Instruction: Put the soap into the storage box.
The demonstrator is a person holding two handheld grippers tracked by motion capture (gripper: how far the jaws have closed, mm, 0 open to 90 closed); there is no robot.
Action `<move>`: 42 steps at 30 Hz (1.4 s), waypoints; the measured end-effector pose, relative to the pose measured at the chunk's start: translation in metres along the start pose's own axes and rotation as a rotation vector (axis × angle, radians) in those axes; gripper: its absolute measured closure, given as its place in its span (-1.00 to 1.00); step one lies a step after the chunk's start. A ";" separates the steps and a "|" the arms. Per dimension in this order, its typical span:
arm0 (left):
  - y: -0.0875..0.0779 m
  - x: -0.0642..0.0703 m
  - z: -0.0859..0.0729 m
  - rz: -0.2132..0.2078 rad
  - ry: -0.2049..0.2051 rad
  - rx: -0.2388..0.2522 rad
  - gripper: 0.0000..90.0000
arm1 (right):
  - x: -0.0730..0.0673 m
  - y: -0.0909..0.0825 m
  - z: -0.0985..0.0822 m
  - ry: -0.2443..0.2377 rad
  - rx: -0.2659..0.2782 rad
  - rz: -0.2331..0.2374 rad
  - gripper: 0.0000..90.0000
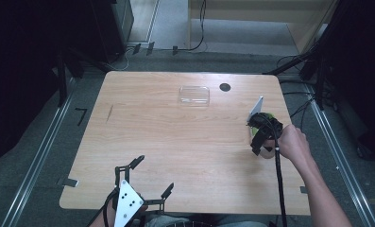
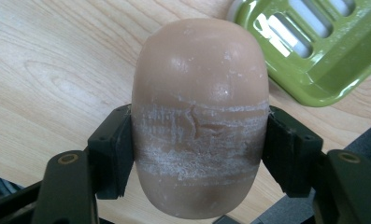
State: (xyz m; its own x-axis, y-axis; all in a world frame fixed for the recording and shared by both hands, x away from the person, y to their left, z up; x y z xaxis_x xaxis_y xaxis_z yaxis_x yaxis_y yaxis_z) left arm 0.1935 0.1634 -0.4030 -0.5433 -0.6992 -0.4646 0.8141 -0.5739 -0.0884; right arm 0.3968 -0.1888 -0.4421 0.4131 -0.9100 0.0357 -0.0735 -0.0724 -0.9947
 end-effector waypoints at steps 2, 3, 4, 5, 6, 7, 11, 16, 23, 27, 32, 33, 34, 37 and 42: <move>0.000 0.000 0.000 0.000 0.000 0.000 -1.00 | 0.002 -0.001 0.001 0.001 -0.001 0.004 -0.26; 0.000 0.000 0.000 -0.001 0.000 0.000 -1.00 | 0.004 -0.001 0.001 0.002 -0.004 0.001 -0.26; 0.000 0.000 0.000 -0.002 0.001 0.000 -1.00 | 0.005 -0.002 0.001 0.003 -0.006 0.000 -0.26; 0.000 0.000 0.000 -0.001 0.001 0.000 -1.00 | 0.006 -0.003 0.002 0.002 -0.008 -0.001 -0.26; 0.000 0.000 0.000 -0.001 0.001 0.000 -1.00 | 0.006 -0.003 0.002 0.002 -0.008 -0.001 -0.26; 0.000 0.000 0.000 -0.001 0.002 -0.001 -1.00 | 0.007 -0.005 0.003 0.004 -0.005 -0.003 -0.26; 0.000 0.000 0.000 -0.001 0.002 0.000 -1.00 | 0.010 -0.010 0.004 0.007 -0.009 -0.008 -0.26; 0.000 0.000 0.000 -0.001 0.002 0.000 -1.00 | 0.013 -0.015 0.007 0.011 -0.003 -0.015 -0.26; 0.000 0.000 0.000 -0.001 0.002 0.000 -1.00 | 0.018 -0.019 0.011 0.021 0.000 -0.012 -0.26; 0.000 0.000 0.000 -0.002 0.003 0.000 -1.00 | 0.020 -0.022 0.013 0.026 0.002 -0.014 -0.26; 0.000 0.000 0.000 -0.002 0.003 0.000 -1.00 | 0.023 -0.025 0.016 0.029 0.004 -0.013 -0.26; 0.000 0.000 0.000 -0.002 0.004 0.000 -1.00 | 0.024 -0.025 0.017 0.030 0.004 -0.016 -0.26; 0.000 0.000 0.000 -0.002 0.003 0.000 -1.00 | 0.024 -0.026 0.018 0.030 0.005 -0.015 -0.26; 0.000 0.000 0.000 -0.003 0.005 -0.001 -1.00 | 0.025 -0.028 0.021 0.028 0.006 -0.018 -0.26; 0.000 0.000 0.000 -0.001 0.003 0.000 -1.00 | 0.028 -0.030 0.027 0.029 -0.004 -0.019 -0.26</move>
State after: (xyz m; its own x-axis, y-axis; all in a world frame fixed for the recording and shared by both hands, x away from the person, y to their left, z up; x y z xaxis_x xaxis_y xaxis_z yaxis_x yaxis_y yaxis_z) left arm 0.1933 0.1634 -0.4032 -0.5437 -0.6972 -0.4673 0.8134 -0.5749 -0.0886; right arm 0.4345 -0.2009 -0.4138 0.3877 -0.9200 0.0574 -0.0696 -0.0912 -0.9934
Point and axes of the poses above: each handheld gripper's, and its own axes: y roughly forward along the jaws, z roughly out of its top, x roughly to its right, the point moved 4 cm from there along y, roughly forward along the jaws, and after that the axes turned 10 degrees about y, right-handed, at the moved point
